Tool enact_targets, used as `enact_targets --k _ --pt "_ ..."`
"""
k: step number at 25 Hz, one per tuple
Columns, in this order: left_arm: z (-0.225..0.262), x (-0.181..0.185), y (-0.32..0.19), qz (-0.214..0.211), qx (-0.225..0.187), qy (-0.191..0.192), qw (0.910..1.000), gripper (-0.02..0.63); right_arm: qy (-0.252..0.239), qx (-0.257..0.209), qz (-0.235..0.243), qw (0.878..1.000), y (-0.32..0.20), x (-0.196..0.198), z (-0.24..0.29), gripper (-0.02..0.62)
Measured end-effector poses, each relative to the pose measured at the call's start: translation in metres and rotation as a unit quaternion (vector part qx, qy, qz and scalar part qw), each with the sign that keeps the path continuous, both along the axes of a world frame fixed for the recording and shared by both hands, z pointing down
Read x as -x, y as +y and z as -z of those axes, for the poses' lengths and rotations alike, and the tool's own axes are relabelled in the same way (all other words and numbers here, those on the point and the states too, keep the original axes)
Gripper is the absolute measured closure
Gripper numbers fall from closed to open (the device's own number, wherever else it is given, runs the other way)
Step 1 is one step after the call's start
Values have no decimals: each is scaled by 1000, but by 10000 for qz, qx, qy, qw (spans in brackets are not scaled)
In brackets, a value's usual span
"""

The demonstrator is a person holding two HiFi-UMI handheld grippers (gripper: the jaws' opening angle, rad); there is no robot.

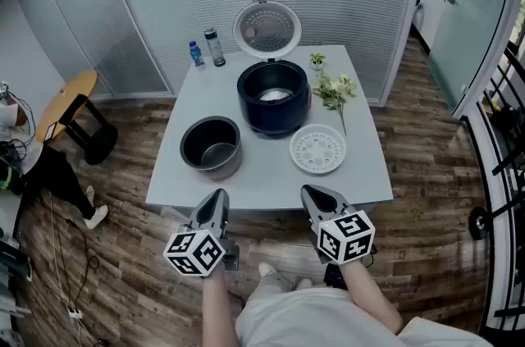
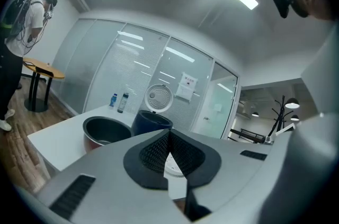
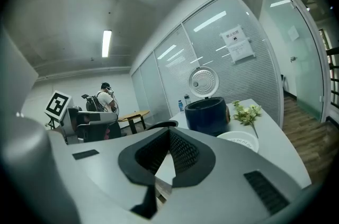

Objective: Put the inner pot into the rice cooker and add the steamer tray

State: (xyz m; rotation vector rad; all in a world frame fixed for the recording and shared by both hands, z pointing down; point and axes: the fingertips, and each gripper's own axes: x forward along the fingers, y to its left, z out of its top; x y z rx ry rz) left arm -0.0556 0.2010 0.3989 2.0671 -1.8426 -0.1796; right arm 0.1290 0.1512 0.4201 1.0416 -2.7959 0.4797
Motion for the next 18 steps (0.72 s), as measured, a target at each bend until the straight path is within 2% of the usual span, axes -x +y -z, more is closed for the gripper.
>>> enact_targets --k 4,5,6,7,8,10,14,18 --pt "5 1 4 32 -146 153 9998 592 -299 19 30 9995 2 -3 6 577" --pt "4 3 4 23 -118 229 9997 533 -373 100 154 9991 3 0 6 573" --pt "4 4 4 5 -82 303 9995 402 -440 200 326 9983 6 4 6 509" --pt "4 6 6 -6 -69 345 9994 373 -492 291 486 9972 8 9 7 413" --pt "5 7 8 2 -93 344 9994 367 -519 350 596 9963 10 13 7 390" --pt "7 13 15 66 -132 275 9995 364 -519 378 702 9955 12 21 6 390" --pt "-5 30 25 239 71 143 9996 364 -547 475 867 9936 15 41 -1 390" --pt "-18 51 27 410 219 187 9987 364 -472 616 1005 9919 13 62 -16 391"
